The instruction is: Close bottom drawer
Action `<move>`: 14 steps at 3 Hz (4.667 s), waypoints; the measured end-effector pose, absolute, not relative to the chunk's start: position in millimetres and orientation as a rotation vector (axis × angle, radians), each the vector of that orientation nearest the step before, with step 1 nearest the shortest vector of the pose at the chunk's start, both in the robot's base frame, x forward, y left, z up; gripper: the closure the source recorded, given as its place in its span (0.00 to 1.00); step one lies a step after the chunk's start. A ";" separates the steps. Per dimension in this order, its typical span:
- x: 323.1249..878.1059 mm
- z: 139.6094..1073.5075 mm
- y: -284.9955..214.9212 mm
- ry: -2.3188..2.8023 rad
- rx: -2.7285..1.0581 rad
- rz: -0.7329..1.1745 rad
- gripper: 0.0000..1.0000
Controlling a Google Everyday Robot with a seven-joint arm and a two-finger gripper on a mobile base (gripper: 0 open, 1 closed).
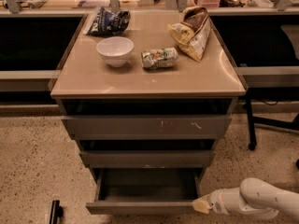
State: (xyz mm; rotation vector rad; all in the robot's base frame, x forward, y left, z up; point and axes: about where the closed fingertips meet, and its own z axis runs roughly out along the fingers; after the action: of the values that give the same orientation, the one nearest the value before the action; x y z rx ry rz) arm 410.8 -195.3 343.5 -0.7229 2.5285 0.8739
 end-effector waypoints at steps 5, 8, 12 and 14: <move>428.0 202.6 -165.7 2.636 -0.677 1.087 1.00; 482.4 172.3 -161.9 2.541 -0.628 1.089 1.00; 554.2 176.6 -165.6 2.464 -0.601 0.949 1.00; 575.9 178.4 -158.4 2.459 -0.595 0.892 1.00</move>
Offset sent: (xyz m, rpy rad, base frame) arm 0.0166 0.0116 -0.1153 0.0420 0.2074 -0.0116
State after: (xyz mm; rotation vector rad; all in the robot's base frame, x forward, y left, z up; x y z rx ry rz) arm 575.9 -158.4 178.4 -0.5950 2.4591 0.8918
